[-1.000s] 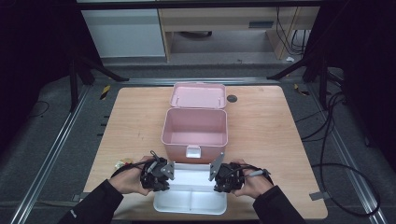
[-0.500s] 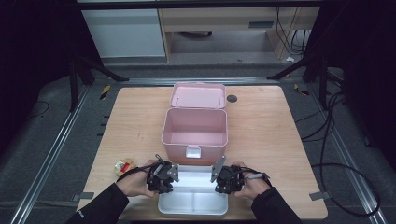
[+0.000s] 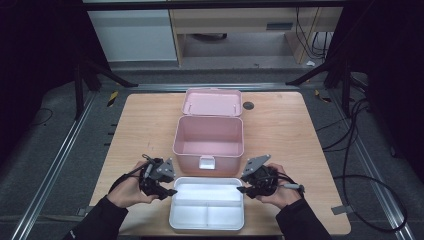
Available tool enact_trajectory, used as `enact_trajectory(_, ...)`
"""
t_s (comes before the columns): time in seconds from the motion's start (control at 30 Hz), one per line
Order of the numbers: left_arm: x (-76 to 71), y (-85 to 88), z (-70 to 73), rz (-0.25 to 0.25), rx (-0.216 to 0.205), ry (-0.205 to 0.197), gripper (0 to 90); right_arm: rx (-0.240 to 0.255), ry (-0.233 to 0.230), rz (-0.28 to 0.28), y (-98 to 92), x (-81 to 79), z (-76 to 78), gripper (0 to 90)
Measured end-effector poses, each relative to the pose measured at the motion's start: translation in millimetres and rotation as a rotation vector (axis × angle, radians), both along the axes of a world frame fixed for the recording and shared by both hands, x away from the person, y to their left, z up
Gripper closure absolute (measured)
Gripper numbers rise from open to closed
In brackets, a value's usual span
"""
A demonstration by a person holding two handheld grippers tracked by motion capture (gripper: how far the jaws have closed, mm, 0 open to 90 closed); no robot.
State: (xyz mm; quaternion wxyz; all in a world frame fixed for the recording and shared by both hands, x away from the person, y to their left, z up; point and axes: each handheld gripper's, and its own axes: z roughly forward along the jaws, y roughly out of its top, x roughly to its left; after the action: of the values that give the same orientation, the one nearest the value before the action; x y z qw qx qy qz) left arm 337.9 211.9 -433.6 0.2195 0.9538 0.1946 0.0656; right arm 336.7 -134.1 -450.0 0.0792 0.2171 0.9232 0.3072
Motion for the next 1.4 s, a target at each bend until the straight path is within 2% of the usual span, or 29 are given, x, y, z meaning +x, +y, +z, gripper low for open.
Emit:
enact_trajectory(0.03,0.0,0.0,0.0,0.000,0.000,0.000,48.0,0.013,-0.004,-0.028,-2.9,1.3,0.0,59.4)
enact_trajectory(0.07,3.0,9.3,1.9,0.078,-0.010,-0.019,44.2,0.031,-0.002,-0.071,-7.8,3.9,-0.1,58.1)
enact_trajectory(0.1,4.6,14.5,2.9,0.122,-0.012,-0.032,42.0,0.041,-0.003,-0.100,-10.6,5.4,-0.4,56.5)
enact_trajectory(0.13,5.9,20.0,4.0,0.158,-0.017,-0.045,39.8,0.052,0.000,-0.136,-14.4,7.4,-1.2,56.1)
enact_trajectory(0.17,5.9,20.0,4.0,0.158,-0.017,-0.045,38.6,0.052,0.000,-0.136,-14.4,7.4,-1.2,56.1)
enact_trajectory(0.2,7.2,27.1,5.3,0.211,-0.038,-0.067,38.0,0.038,-0.002,-0.204,-21.9,11.3,-2.5,53.4)
enact_trajectory(0.23,7.9,31.3,6.1,0.239,-0.056,-0.073,38.0,0.038,-0.002,-0.204,-21.9,11.3,-2.5,53.4)
enact_trajectory(0.27,9.9,42.2,6.6,0.306,-0.107,-0.082,35.4,0.048,-0.004,-0.250,-28.9,13.7,-4.8,48.7)
enact_trajectory(0.33,11.9,51.3,6.5,0.355,-0.111,-0.092,33.1,0.040,-0.009,-0.285,-34.4,15.9,-7.0,45.1)
enact_trajectory(0.4,13.5,59.9,6.5,0.396,-0.091,-0.116,30.9,0.036,-0.005,-0.324,-40.8,18.5,-8.7,41.7)
enact_trajectory(0.57,21.1,81.4,2.6,0.484,-0.101,-0.098,26.6,0.058,0.002,-0.444,-60.6,24.3,-8.8,35.5)
enact_trajectory(0.6,21.1,81.4,2.6,0.484,-0.101,-0.098,25.9,0.058,0.002,-0.444,-60.6,24.3,-8.8,35.5)
enact_trajectory(0.63,23.2,86.1,-0.1,0.510,-0.100,-0.090,24.8,0.050,0.005,-0.505,-69.1,27.0,-10.4,30.7)
enact_trajectory(0.67,25.2,92.6,-3.3,0.531,-0.088,-0.088,24.3,0.045,0.006,-0.519,-71.6,27.8,-11.0,29.8)
enact_trajectory(0.87,26.9,111.0,-5.3,0.588,-0.098,-0.076,22.8,0.034,-0.004,-0.579,-84.6,28.2,-13.9,24.7)
enact_trajectory(1.03,26.8,112.3,-7.5,0.584,-0.069,-0.038,20.1,0.035,-0.001,-0.585,-86.4,28.4,-14.5,23.3)
enact_trajectory(1.07,26.3,111.5,-8.9,0.582,-0.053,-0.013,19.1,0.038,0.002,-0.585,-85.8,28.2,-14.6,22.8)
enact_trajectory(1.13,26.3,111.3,-9.9,0.584,-0.045,-0.005,18.7,0.036,0.001,-0.584,-85.5,28.2,-14.8,22.6)
enact_trajectory(1.4,27.4,105.4,-23.3,0.554,0.020,0.068,15.5,0.026,0.012,-0.579,-85.0,29.4,-17.0,21.5)
